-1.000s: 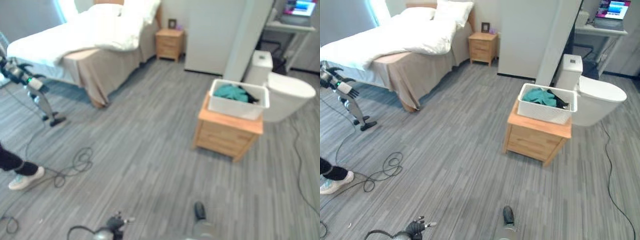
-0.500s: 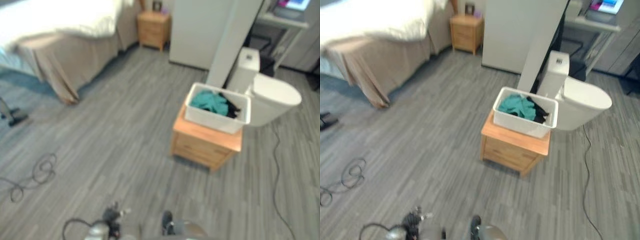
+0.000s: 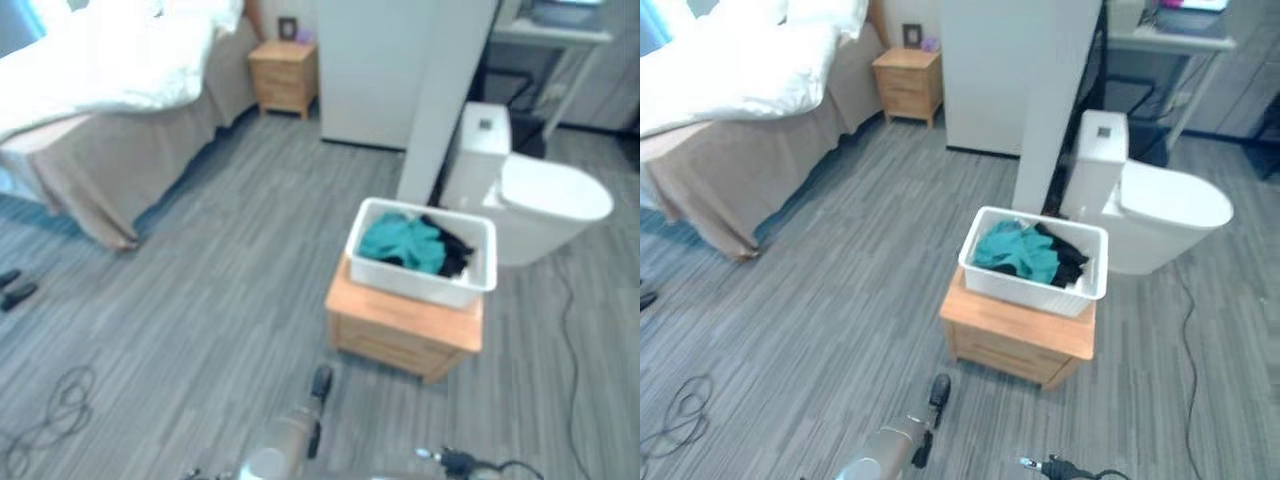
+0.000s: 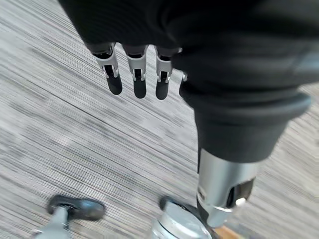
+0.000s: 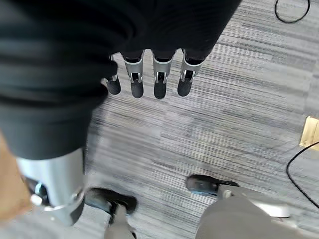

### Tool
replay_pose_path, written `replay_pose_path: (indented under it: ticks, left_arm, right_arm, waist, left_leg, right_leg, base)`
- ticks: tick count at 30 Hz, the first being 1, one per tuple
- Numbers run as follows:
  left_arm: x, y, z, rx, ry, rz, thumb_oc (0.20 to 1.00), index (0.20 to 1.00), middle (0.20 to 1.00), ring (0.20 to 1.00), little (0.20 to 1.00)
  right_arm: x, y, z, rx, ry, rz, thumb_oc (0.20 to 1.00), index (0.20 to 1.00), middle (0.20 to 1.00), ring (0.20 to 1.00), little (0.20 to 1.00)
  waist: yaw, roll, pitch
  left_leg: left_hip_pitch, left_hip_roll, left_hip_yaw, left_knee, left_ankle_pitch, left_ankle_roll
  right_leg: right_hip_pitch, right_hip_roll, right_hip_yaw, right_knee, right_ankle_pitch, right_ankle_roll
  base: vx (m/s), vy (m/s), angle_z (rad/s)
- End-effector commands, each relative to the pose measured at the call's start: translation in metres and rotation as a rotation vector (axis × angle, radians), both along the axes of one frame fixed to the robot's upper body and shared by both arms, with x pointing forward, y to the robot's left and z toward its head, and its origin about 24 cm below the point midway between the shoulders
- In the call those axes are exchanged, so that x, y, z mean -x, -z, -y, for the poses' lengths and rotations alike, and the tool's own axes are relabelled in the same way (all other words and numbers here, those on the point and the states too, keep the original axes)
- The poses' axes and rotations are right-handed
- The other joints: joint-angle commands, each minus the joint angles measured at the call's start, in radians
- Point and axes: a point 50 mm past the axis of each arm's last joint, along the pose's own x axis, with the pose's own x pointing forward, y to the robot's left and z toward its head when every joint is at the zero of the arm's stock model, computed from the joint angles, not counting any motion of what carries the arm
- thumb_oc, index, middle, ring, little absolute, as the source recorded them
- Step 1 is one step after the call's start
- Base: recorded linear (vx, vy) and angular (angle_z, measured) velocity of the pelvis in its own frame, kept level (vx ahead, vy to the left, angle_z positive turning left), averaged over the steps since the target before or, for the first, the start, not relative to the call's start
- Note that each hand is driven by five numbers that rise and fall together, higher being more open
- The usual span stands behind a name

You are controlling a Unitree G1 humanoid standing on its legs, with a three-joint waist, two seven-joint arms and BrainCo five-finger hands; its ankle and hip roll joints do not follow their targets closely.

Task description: Grab the laundry basket,head to the washer,open it,put in the laundry and shut it.

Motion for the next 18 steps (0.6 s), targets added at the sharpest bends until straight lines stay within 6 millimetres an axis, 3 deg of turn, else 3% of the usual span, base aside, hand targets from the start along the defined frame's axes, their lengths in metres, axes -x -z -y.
replay_pose_path:
  ticks: [1,5,7,9,10,11,13,15,18]
  left_arm:
    - [-0.023,-0.003,0.004,0.0,0.043,0.071,1.0,1.0,1.0,1.0,1.0]
    - [-0.021,-0.001,0.008,0.016,0.046,0.057,1.0,1.0,1.0,1.0,1.0]
    - [-0.019,-0.001,0.008,0.015,0.074,0.039,1.0,1.0,1.0,1.0,1.0]
    - [-0.027,-0.003,0.005,0.005,0.103,0.052,1.0,1.0,1.0,1.0,1.0]
    - [-0.033,-0.005,0.002,-0.001,0.121,0.071,1.0,1.0,1.0,1.0,1.0]
    - [-0.04,-0.007,0.003,-0.002,0.139,0.092,1.0,1.0,1.0,1.0,1.0]
    - [-0.048,-0.009,0.004,-0.009,0.161,0.11,1.0,1.0,1.0,1.0,1.0]
    - [-0.05,-0.01,0.003,-0.028,0.176,0.114,1.0,1.0,1.0,1.0,1.0]
    - [-0.052,-0.012,-0.002,-0.04,0.159,0.136,1.0,1.0,1.0,1.0,1.0]
  right_arm:
    - [0.035,0.001,0.01,0.02,0.034,-0.072,1.0,1.0,1.0,1.0,1.0]
    - [0.039,0.0,0.014,0.023,0.039,-0.095,1.0,1.0,1.0,1.0,1.0]
    - [0.023,-0.004,0.025,0.05,0.026,-0.071,1.0,1.0,1.0,1.0,1.0]
    - [0.01,-0.007,0.029,0.066,0.034,-0.046,1.0,1.0,1.0,1.0,1.0]
    - [0.005,-0.007,0.028,0.066,0.022,-0.037,1.0,1.0,1.0,1.0,1.0]
    - [0.0,-0.008,0.028,0.068,0.01,-0.026,1.0,1.0,1.0,1.0,1.0]
    - [-0.002,-0.005,0.017,0.05,-0.019,-0.021,1.0,1.0,1.0,1.0,1.0]
    - [-0.001,-0.002,0.007,0.038,-0.036,-0.017,1.0,1.0,1.0,1.0,1.0]
    - [0.009,0.0,0.005,0.032,-0.014,-0.033,1.0,1.0,1.0,1.0,1.0]
  waist:
    - [0.002,0.064,0.005]
    - [0.01,0.066,-0.021]
    - [0.037,0.057,-0.049]
    - [0.067,0.039,-0.074]
    - [0.067,0.049,-0.073]
    - [0.053,0.071,-0.063]
    - [0.032,0.112,-0.059]
    - [0.015,0.129,-0.056]
    - [-0.004,0.117,-0.056]
  left_leg:
    - [0.002,0.1,-0.05,-0.068,0.026,-0.066]
    - [0.028,0.118,-0.018,-0.069,0.049,-0.064]
    - [0.063,0.115,-0.01,-0.04,0.072,-0.055]
    - [0.123,0.114,-0.003,-0.055,0.063,-0.044]
    - [0.166,0.124,-0.016,-0.069,0.054,-0.032]
    - [0.214,0.135,-0.038,-0.087,0.049,-0.02]
    - [0.283,0.154,-0.069,-0.113,0.042,0.0]
    - [0.324,0.165,-0.079,-0.124,0.025,0.007]
    - [0.35,0.152,-0.092,-0.124,-0.011,-0.006]
  right_leg:
    - [-0.134,-0.051,0.079,0.09,0.124,0.04]
    - [-0.083,-0.054,0.103,0.081,0.097,0.049]
    - [-0.08,-0.073,0.094,0.176,0.117,0.074]
    - [-0.101,-0.08,0.043,0.344,0.222,0.136]
    - [-0.159,-0.071,0.031,0.509,0.297,0.161]
    - [-0.239,-0.063,0.015,0.664,0.335,0.174]
    - [-0.363,-0.08,-0.036,0.822,0.321,0.164]
    - [-0.432,-0.17,-0.101,0.782,0.252,0.127]
    - [-0.407,-0.237,-0.142,0.458,0.203,0.103]
  base:
    - [0.33,0.099,-0.02]
    - [0.4,0.131,-0.05]
    - [0.53,0.178,-0.28]
    - [0.47,0.115,-0.33]
    - [0.38,0.178,-0.45]
    - [0.33,0.214,-0.34]
    - [0.29,0.212,-0.04]
    - [0.26,0.102,0.2]
    - [0.23,-0.06,0.32]
